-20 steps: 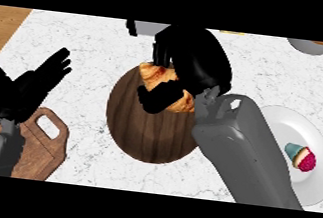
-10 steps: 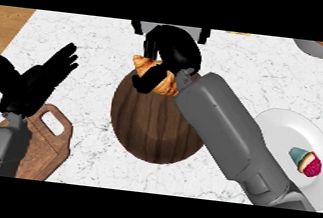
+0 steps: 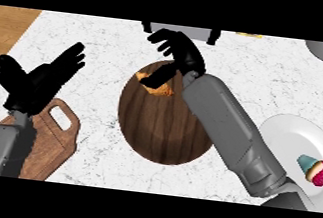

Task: Pick the croissant from the plate and place it in the bowl

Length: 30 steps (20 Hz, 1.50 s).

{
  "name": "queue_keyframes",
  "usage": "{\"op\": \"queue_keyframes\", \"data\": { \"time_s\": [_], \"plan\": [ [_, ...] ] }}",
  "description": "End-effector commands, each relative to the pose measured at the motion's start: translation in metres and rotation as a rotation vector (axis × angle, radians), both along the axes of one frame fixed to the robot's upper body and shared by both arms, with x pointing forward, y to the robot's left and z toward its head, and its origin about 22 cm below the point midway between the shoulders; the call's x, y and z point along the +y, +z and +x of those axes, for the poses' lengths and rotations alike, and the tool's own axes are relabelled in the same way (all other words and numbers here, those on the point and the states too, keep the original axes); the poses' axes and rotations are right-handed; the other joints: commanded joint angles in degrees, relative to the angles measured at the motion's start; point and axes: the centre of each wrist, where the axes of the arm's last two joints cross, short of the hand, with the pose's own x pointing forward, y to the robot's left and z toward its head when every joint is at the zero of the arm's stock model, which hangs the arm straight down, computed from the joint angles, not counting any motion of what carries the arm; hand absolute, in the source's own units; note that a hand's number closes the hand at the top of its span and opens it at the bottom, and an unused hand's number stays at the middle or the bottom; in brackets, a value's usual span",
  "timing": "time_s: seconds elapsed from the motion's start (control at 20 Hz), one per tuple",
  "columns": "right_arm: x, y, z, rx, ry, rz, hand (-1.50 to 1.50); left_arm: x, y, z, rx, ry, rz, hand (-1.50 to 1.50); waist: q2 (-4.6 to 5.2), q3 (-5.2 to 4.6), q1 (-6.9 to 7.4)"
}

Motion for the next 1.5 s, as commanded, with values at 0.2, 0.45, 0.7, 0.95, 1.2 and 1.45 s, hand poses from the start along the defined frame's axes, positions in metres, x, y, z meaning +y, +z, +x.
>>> {"op": "queue_keyframes", "data": {
  "time_s": [0.2, 0.45, 0.7, 0.95, 1.2, 1.45],
  "plan": [
    [0.003, 0.002, 0.015, -0.140, -0.050, 0.100, -1.50, -0.003, 0.000, 0.003, 0.002, 0.007, 0.006, 0.00, 0.07, -0.02, 0.20],
    [0.001, 0.005, 0.022, -0.220, -0.162, 0.141, -1.50, -0.003, -0.008, 0.000, 0.014, 0.040, -0.010, 0.00, -0.28, -0.03, -1.17],
    [-0.027, -0.002, 0.032, -0.279, -0.254, 0.149, -1.50, 0.012, -0.007, -0.010, 0.032, 0.062, -0.003, 0.00, -0.94, -0.01, -3.76],
    [-0.093, 0.009, 0.039, -0.321, -0.192, 0.185, -1.50, 0.032, -0.009, -0.009, 0.030, 0.096, 0.004, 0.00, -1.53, 0.00, -5.84],
    [-0.140, -0.001, 0.017, -0.392, -0.005, 0.209, -1.50, 0.024, -0.015, -0.021, 0.039, 0.129, 0.001, 0.00, -2.08, 0.03, -7.24],
    [-0.192, 0.005, -0.016, -0.400, 0.087, 0.308, -1.50, 0.037, -0.020, -0.018, 0.057, 0.168, -0.003, 0.00, -2.18, 0.01, -8.93]
  ]
}}
